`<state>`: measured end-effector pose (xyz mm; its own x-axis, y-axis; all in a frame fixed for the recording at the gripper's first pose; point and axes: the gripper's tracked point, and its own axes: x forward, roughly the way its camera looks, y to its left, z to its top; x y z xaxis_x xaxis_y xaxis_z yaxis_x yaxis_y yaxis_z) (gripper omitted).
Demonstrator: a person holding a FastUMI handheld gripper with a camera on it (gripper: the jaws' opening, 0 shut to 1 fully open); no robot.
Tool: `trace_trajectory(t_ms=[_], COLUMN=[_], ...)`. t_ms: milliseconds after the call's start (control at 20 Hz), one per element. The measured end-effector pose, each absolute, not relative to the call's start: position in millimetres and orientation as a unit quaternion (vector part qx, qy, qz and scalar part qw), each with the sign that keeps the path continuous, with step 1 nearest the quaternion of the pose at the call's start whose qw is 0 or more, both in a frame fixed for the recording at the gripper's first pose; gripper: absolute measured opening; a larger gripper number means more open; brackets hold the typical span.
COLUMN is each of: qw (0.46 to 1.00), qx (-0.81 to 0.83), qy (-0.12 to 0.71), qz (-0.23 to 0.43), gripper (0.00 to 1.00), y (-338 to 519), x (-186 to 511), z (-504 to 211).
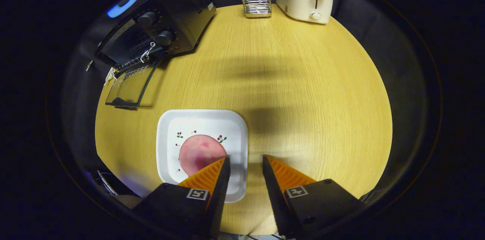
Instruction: Open the toaster oven, put the food inside, and close the toaster oven door.
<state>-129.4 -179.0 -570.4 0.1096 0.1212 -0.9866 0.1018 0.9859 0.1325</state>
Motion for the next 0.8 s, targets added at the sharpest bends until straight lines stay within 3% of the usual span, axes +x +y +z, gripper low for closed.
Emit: trace_trajectory(t_ms=[100,400,500,800], qw=[0.737,0.721,0.714,0.705], qx=[0.082,0.088,0.098,0.112], qy=[0.671,0.687,0.693,0.700], qz=[0.006,0.000,-0.001,0.028], gripper=[0.47,0.46,0.10,0.10], y=[-177.9,-178.1,-174.8,-173.1], x=[-129.5,-121.1,-125.7,-125.5], z=[-572.2,-568.1,-578.5,-578.2])
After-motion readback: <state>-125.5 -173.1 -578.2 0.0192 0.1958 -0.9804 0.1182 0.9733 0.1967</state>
